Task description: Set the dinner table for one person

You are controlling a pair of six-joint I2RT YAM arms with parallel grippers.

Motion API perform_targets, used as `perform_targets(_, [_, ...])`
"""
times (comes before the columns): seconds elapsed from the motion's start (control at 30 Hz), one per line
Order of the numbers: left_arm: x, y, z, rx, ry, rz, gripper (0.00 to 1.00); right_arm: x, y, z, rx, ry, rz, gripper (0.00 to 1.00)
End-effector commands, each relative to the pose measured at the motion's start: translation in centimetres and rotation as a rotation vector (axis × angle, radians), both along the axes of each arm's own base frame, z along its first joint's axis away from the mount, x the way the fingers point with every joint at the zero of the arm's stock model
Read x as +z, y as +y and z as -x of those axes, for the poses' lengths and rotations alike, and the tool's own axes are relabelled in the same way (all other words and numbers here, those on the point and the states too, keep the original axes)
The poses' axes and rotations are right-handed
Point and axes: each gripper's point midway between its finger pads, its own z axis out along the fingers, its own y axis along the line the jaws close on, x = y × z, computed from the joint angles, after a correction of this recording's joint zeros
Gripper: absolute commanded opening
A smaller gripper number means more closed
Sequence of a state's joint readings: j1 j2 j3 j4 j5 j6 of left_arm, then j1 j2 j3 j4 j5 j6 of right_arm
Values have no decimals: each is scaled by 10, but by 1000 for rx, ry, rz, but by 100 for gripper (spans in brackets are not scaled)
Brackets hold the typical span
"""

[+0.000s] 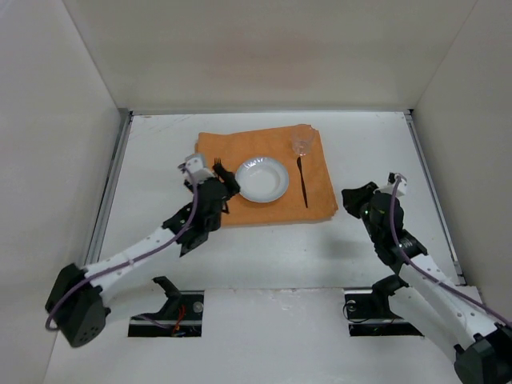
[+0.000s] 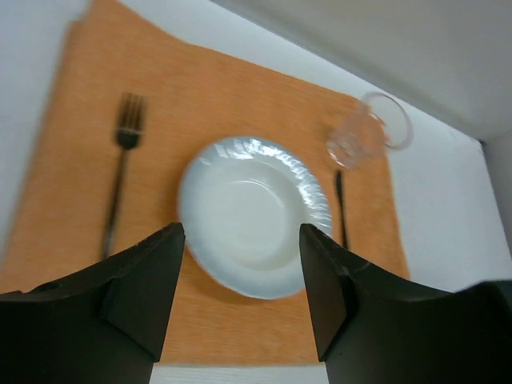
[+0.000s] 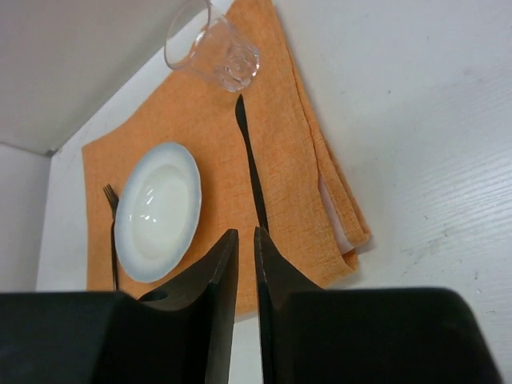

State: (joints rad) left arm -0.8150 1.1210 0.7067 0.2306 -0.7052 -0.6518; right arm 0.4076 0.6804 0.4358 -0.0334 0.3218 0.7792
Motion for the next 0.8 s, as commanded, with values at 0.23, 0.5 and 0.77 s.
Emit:
perform_targets(0.23, [-99,194,64,523,239,48,61,32,5,-36,-44,-89,-22,50])
perform_targets(0.5, [-132,226,78,641,338,120,64,0,-4,-46,-98,-68,-8,54])
perform_targets(0.77, [-131,224,63,624,348,102,65,-17,3,-49,-74,-46,-11,54])
